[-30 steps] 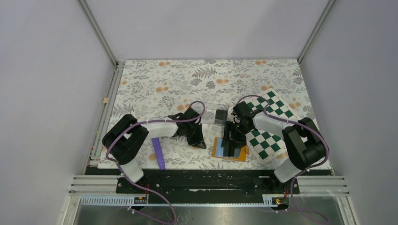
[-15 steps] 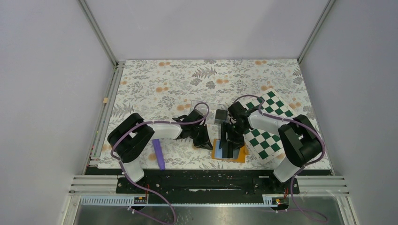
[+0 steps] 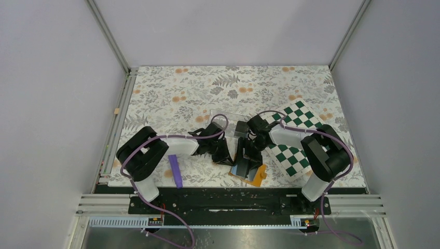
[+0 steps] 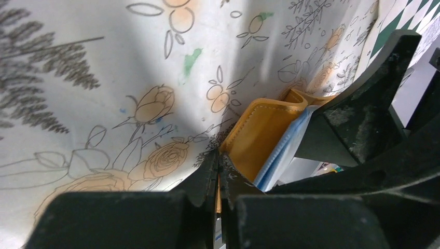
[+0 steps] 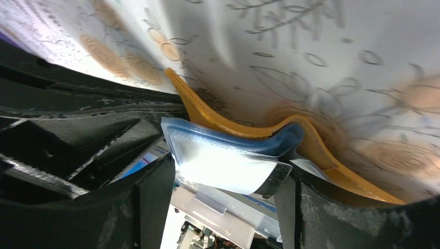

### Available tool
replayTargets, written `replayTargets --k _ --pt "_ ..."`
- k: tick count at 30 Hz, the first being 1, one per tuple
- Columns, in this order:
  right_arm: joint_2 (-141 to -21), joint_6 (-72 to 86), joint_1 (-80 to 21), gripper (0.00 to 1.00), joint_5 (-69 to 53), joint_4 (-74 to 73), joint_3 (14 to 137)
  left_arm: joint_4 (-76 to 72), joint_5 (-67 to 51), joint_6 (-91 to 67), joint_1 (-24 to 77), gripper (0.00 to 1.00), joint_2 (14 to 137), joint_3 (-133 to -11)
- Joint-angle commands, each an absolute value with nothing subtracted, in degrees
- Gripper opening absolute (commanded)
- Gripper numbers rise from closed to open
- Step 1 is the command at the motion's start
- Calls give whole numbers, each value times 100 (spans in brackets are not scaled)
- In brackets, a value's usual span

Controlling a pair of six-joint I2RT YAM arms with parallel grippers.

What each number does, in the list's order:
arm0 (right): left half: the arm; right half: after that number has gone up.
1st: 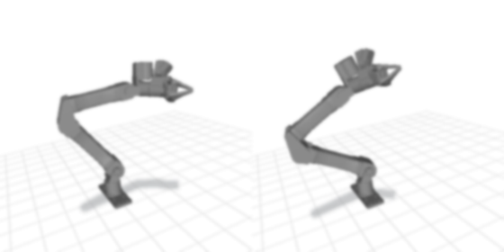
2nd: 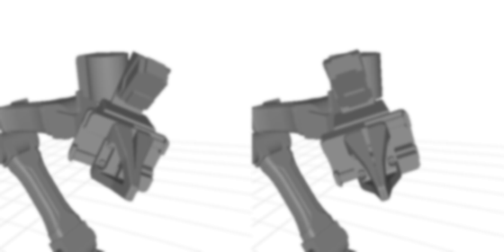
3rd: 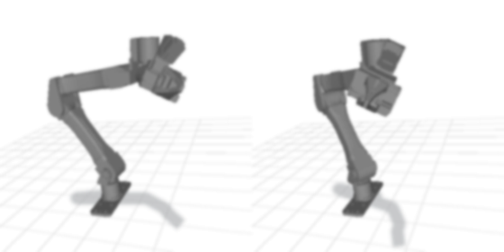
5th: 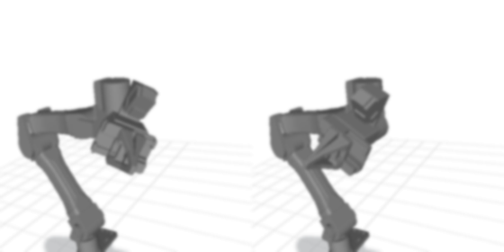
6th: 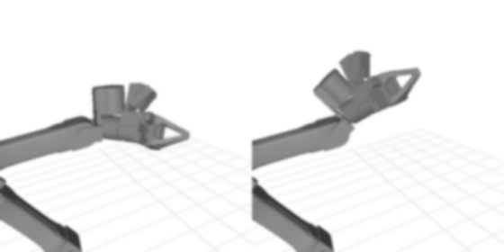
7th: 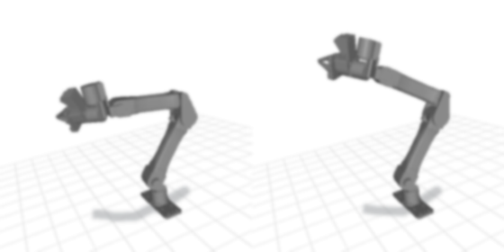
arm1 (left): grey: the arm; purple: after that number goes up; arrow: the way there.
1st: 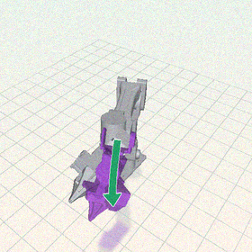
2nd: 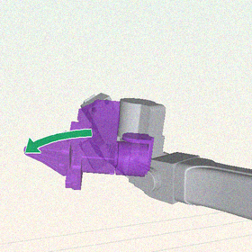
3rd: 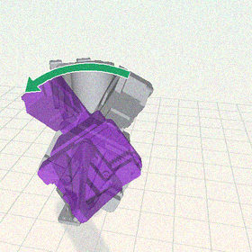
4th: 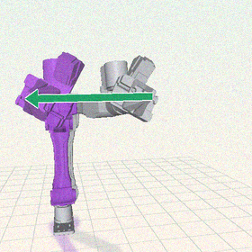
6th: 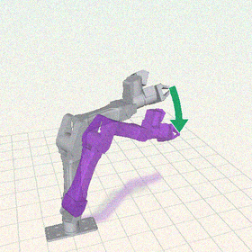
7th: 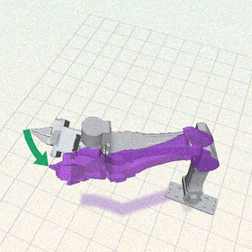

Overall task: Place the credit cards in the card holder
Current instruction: Insert the credit card into the card slot.

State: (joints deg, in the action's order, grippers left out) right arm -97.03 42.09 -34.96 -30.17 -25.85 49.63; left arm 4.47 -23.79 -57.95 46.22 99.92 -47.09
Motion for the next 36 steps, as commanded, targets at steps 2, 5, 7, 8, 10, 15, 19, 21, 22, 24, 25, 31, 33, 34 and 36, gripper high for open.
replayTargets --k 2,5,7,8,10,15,19,21,22,24,25,31,33,34,36 --pt "-10072 4687 -3850 73 -3627 -1003 4935 124 -2224 -6101 4752 0 9692 -4350" --pt "-10028 4578 -3851 73 -3478 -1194 5104 546 -2038 -6037 4753 0 9539 -4321" --pt "-9991 4446 -3856 64 -3299 -1449 5256 1109 -1725 -5826 4755 0 9409 -4421" --pt "-9985 4375 -3856 57 -3217 -1607 5350 1417 -1560 -5711 4750 0 9340 -4487" --pt "-10005 4193 -3856 45 -3036 -1921 5535 1991 -1167 -5476 4748 0 9176 -4647" --pt "-10081 3710 -3874 36 -2587 -2609 5967 2612 -914 -5097 4755 0 9006 -4908" --pt "-10039 3476 -3886 51 -2356 -3082 6115 2663 -963 -5037 4748 3 8908 -4931" --pt "-9913 3419 -3892 63 -2268 -3235 6100 2662 -1016 -5023 4752 7 8872 -4938" --pt "-9861 3391 -3893 67 -2247 -3301 6093 2652 -1040 -5024 4755 9 8855 -4944" --pt "-9763 3359 -3888 73 -2222 -3407 6071 2641 -1096 -5027 4755 14 8823 -4952" --pt "-9717 3351 -3888 75 -2240 -3404 6049 2619 -1125 -5023 4752 18 8816 -4963" --pt "-9736 3242 -3885 80 -2109 -3582 6073 2532 -1212 -5053 4725 38 8809 -5013" --pt "-9743 3208 -3892 80 -2074 -3624 6082 2520 -1237 -5056 4708 39 8822 -5039" --pt "-9734 3208 -3891 78 -2061 -3631 6082 2494 -1265 -5059 4692 39 8814 -5044" --pt "-9730 3210 -3888 68 -2076 -3626 6061 2328 -1369 -5114 4647 39 8775 -5023"
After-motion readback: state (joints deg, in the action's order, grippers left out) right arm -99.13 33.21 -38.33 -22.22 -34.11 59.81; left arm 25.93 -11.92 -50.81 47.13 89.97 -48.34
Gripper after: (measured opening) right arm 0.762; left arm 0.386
